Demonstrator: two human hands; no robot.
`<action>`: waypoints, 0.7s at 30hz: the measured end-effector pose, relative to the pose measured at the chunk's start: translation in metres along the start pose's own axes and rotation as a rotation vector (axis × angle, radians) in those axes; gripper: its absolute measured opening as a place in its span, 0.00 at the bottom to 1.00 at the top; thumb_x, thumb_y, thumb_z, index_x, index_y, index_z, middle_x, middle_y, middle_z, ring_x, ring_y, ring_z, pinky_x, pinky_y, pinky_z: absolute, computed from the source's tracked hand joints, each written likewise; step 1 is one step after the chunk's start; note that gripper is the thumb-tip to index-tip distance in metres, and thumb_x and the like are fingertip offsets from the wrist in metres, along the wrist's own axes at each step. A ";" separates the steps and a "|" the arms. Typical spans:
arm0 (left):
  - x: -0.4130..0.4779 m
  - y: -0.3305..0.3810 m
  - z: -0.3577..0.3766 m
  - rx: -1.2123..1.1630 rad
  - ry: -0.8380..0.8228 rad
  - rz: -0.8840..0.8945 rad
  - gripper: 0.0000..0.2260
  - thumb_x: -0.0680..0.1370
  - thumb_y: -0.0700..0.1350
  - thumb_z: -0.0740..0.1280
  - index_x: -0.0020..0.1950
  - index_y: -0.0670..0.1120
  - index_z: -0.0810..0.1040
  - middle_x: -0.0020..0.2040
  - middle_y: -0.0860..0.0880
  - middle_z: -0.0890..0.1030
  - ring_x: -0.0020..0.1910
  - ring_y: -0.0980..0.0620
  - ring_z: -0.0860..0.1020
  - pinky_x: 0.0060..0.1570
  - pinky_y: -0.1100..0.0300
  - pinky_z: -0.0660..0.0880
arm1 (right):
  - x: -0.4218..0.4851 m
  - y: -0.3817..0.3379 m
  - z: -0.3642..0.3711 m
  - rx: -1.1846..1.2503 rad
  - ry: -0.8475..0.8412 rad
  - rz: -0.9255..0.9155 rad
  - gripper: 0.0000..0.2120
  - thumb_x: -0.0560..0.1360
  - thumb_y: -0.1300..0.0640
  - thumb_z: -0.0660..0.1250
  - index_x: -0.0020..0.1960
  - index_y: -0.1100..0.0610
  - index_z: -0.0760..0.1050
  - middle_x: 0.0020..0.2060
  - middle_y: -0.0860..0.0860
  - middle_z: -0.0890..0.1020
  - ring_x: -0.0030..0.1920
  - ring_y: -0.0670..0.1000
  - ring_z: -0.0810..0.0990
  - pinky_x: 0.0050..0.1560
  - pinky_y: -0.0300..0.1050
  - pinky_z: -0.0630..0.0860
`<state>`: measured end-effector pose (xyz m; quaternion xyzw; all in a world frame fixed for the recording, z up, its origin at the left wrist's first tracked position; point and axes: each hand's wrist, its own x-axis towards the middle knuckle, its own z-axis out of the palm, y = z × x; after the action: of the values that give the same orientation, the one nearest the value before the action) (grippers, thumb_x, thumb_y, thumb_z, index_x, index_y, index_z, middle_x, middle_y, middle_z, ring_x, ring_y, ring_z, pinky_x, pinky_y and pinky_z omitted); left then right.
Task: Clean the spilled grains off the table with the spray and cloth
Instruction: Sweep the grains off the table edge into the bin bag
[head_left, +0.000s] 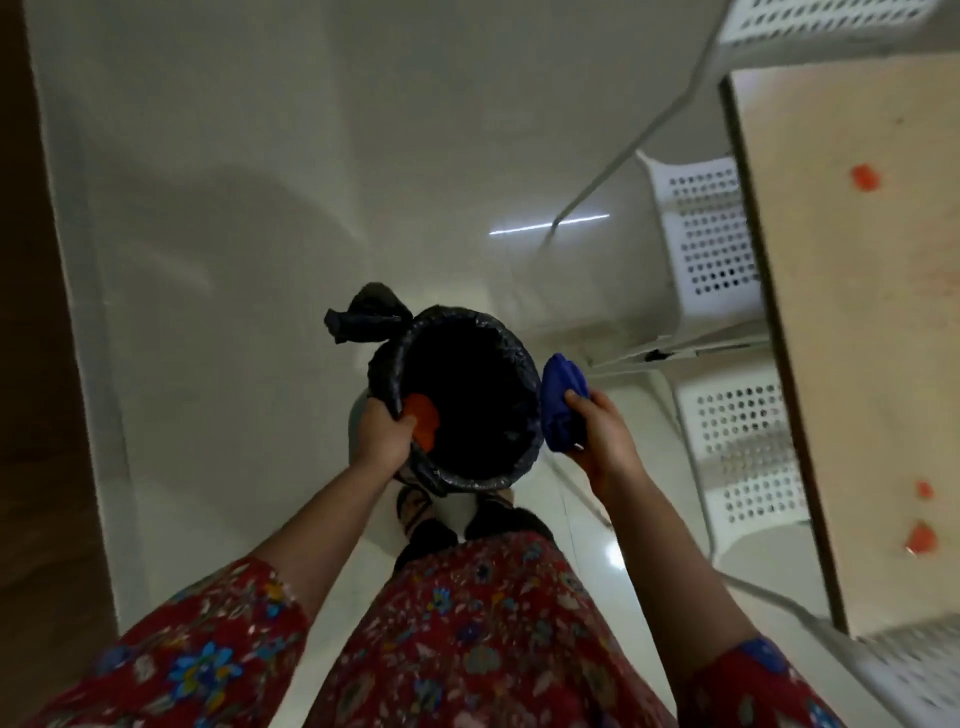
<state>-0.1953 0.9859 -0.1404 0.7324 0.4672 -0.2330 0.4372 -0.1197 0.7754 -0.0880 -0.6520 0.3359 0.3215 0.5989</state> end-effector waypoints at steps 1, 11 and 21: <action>-0.014 0.010 -0.004 0.009 -0.011 0.036 0.16 0.81 0.41 0.62 0.67 0.37 0.68 0.58 0.38 0.76 0.56 0.40 0.75 0.44 0.58 0.66 | -0.012 -0.009 -0.008 0.020 0.001 -0.028 0.05 0.81 0.59 0.61 0.56 0.54 0.72 0.48 0.53 0.79 0.45 0.51 0.79 0.37 0.45 0.76; -0.060 0.119 0.048 0.053 -0.035 0.145 0.12 0.77 0.43 0.66 0.56 0.39 0.70 0.47 0.42 0.75 0.47 0.40 0.77 0.45 0.52 0.72 | -0.031 -0.088 -0.127 0.077 0.090 -0.270 0.09 0.81 0.58 0.62 0.60 0.56 0.72 0.50 0.52 0.80 0.45 0.49 0.79 0.41 0.45 0.76; -0.078 0.194 0.121 0.092 -0.058 0.200 0.17 0.69 0.46 0.66 0.45 0.32 0.72 0.34 0.45 0.72 0.38 0.36 0.77 0.33 0.57 0.64 | 0.009 -0.134 -0.270 0.015 0.414 -0.491 0.16 0.80 0.58 0.64 0.67 0.56 0.71 0.59 0.51 0.77 0.57 0.50 0.77 0.55 0.48 0.77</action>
<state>-0.0507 0.8091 -0.0620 0.7875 0.3676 -0.2306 0.4376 0.0001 0.5137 0.0004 -0.7608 0.2856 0.0255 0.5822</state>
